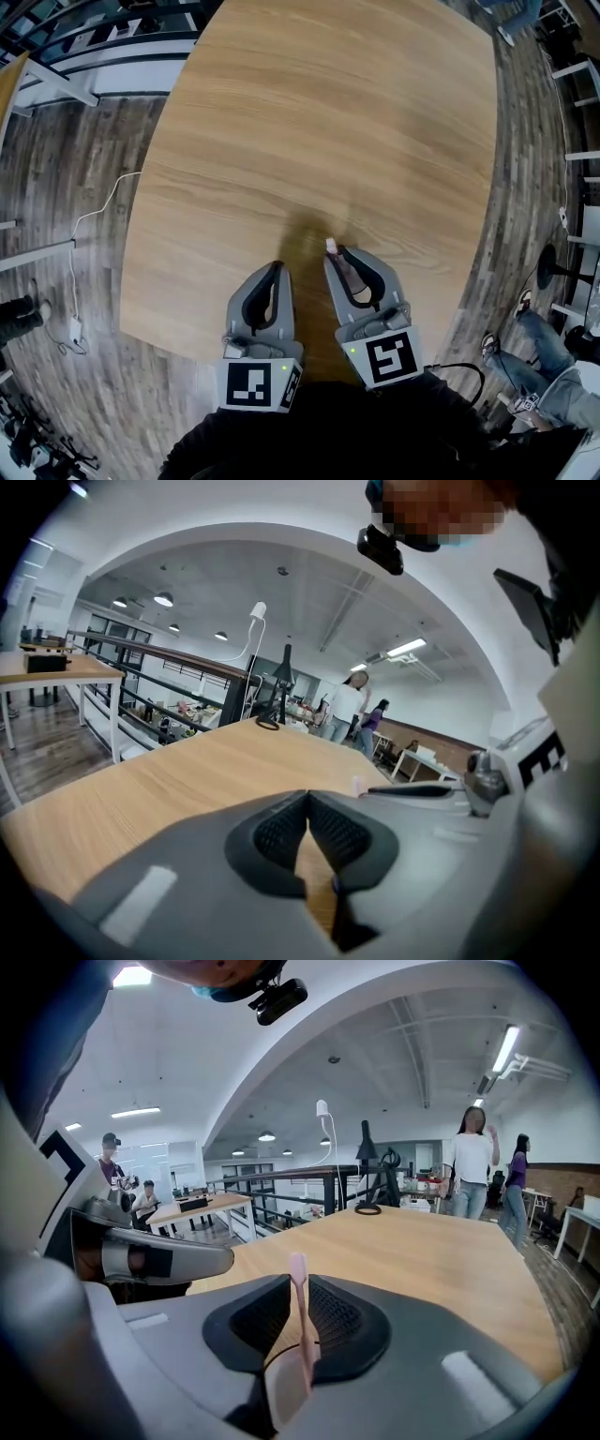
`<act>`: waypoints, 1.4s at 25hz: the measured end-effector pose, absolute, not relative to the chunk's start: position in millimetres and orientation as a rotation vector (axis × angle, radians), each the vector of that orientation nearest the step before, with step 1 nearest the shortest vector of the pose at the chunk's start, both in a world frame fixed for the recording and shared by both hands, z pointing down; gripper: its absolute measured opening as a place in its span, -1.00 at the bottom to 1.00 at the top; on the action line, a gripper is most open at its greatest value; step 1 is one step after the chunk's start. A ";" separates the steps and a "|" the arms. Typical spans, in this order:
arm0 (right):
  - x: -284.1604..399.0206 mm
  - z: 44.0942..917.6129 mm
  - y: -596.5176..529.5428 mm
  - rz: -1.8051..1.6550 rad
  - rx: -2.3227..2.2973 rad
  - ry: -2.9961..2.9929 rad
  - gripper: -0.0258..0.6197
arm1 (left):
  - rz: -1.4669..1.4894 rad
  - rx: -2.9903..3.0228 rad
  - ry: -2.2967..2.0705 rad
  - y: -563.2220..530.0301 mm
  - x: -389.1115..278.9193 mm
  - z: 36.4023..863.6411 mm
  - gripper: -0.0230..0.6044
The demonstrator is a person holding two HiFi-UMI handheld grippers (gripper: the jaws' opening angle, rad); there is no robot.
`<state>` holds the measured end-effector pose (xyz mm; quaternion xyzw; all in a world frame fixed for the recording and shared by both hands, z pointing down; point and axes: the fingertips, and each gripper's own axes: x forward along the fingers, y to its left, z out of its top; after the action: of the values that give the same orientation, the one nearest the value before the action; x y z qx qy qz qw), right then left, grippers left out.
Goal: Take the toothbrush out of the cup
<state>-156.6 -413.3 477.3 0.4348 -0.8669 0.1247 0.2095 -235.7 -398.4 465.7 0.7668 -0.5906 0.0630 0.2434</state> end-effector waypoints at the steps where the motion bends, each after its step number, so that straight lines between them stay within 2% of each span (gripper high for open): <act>1: -156.6 478.4 -414.3 0.346 1.214 -2.408 -0.76 | 0.173 2.093 -1.613 -399.1 -237.0 467.0 -0.90; 10: -159.1 481.1 -411.4 0.385 1.231 -2.417 -0.79 | 0.185 2.100 -1.617 -395.9 -243.8 464.8 -0.90; 35: -119.0 327.4 -348.7 0.158 1.523 -2.688 -0.81 | 0.069 2.391 -1.630 -330.2 -199.5 349.4 -0.90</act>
<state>-119.0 -348.7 327.4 0.4922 -0.8686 0.0510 0.0240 -199.5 -330.2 349.4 0.8198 -0.5588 0.0236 0.1233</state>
